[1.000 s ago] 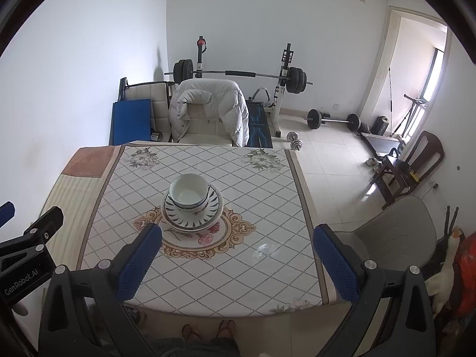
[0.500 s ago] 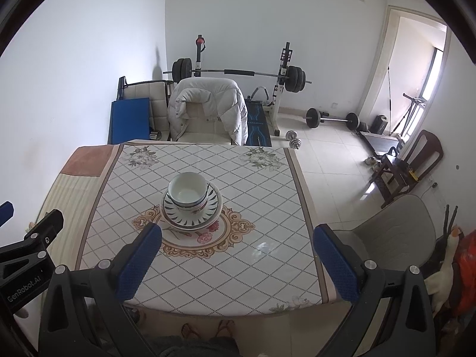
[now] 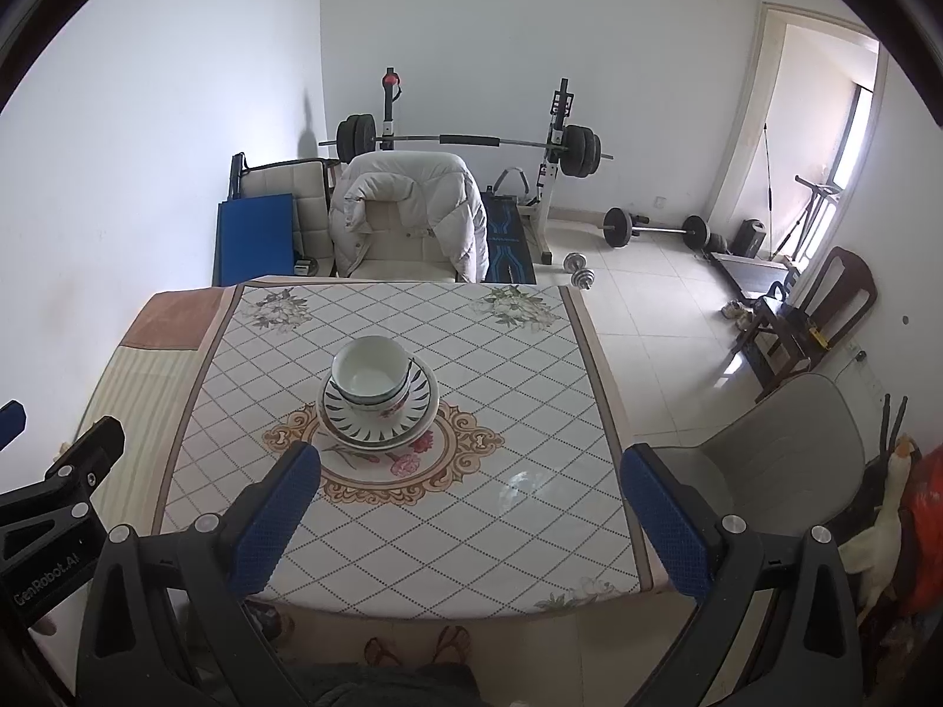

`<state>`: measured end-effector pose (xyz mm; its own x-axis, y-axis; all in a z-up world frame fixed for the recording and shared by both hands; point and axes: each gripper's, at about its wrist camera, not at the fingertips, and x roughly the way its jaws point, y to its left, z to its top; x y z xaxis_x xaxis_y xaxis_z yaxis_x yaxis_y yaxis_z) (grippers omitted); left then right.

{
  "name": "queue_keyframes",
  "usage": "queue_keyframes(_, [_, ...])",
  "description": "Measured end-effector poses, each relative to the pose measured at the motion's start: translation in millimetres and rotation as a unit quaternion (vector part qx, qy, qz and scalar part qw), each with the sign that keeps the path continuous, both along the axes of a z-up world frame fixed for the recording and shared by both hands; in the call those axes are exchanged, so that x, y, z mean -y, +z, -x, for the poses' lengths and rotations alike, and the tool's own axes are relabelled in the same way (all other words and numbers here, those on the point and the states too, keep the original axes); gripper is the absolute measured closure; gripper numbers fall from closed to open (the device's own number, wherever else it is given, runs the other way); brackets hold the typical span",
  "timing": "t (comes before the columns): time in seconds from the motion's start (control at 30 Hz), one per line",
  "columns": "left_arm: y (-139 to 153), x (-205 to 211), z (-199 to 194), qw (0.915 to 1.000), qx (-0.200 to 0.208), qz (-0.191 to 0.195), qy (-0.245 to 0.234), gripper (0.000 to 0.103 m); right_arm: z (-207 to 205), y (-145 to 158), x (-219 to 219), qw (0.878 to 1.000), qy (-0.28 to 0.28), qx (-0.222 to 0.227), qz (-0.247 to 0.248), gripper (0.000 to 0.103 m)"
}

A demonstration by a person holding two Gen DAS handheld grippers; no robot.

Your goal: Organize plates and bowls

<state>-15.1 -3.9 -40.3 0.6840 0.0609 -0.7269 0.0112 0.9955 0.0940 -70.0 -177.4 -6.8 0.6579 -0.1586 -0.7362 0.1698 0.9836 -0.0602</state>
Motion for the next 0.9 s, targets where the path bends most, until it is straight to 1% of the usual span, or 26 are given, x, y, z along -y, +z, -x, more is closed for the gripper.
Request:
queue_keyframes(0.2, [1,-6,1,1.0,-0.003,0.002,0.006,0.001,5,0,-3,1.0,-0.004,0.003,-0.001,0.0])
queue_keyframes(0.57, [6,-9,6,0.9999,0.005,0.003,0.011,0.001,6,6,-12,1.0,0.0,0.007,0.005,0.0])
queue_keyframes(0.9, [8,-8,6,1.0,0.006,0.001,0.006,0.001,7,11,-16,1.0,-0.002,0.009,0.004,0.0])
